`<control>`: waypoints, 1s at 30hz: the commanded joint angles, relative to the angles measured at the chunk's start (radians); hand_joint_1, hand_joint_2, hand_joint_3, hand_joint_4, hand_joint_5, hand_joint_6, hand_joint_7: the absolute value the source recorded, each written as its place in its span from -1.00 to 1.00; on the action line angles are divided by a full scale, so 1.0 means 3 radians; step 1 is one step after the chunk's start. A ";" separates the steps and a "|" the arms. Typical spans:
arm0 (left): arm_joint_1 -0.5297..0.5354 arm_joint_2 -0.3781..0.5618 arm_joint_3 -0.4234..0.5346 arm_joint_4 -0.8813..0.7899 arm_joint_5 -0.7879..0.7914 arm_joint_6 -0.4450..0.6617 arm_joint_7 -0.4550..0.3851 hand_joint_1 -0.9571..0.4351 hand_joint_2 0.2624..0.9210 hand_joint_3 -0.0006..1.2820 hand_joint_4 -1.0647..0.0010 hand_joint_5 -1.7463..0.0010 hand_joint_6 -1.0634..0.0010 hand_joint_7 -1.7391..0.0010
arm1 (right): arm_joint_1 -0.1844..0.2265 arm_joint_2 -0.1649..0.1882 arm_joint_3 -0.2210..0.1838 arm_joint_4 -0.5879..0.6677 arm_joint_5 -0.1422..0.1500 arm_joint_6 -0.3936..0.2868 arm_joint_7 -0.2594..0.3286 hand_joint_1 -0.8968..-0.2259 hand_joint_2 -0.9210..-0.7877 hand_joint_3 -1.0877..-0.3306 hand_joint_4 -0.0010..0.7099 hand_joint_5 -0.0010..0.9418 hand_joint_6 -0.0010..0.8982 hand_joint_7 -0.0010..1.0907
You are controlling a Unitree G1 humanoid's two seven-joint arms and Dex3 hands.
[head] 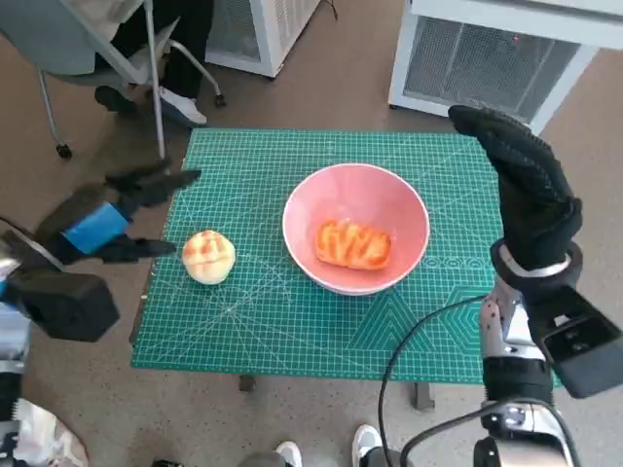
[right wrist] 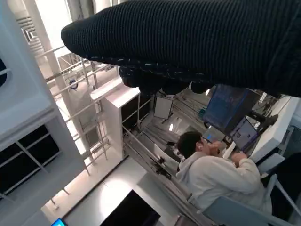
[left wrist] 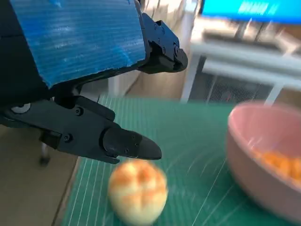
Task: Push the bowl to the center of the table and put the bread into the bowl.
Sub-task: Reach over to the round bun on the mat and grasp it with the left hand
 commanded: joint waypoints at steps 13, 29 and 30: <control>-0.0575 -0.0309 -0.0503 0.1071 0.0207 0.0078 -0.0100 -0.07 0.89 -1.00 0.58 1.00 0.32 1.00 | 0.0020 -0.0041 0.0002 0.0030 0.0054 0.0031 0.0106 -0.01 -1.00 0.01 -0.12 -0.99 -0.80 -0.04; -0.0818 -0.0609 -0.0805 0.1659 0.0551 0.0399 0.0247 0.23 0.91 -0.99 -0.05 0.94 -0.13 0.93 | 0.0039 -0.0059 -0.0002 0.0009 0.0009 0.0024 0.0087 0.00 -1.00 -0.01 -0.14 -1.00 -0.81 -0.02; -0.0813 -0.0614 -0.0814 0.1659 0.0557 0.0410 0.0259 0.24 0.92 -0.99 -0.11 0.93 -0.17 0.92 | 0.0039 -0.0060 -0.0003 0.0009 0.0006 0.0024 0.0084 0.00 -1.00 -0.01 -0.14 -1.00 -0.81 -0.02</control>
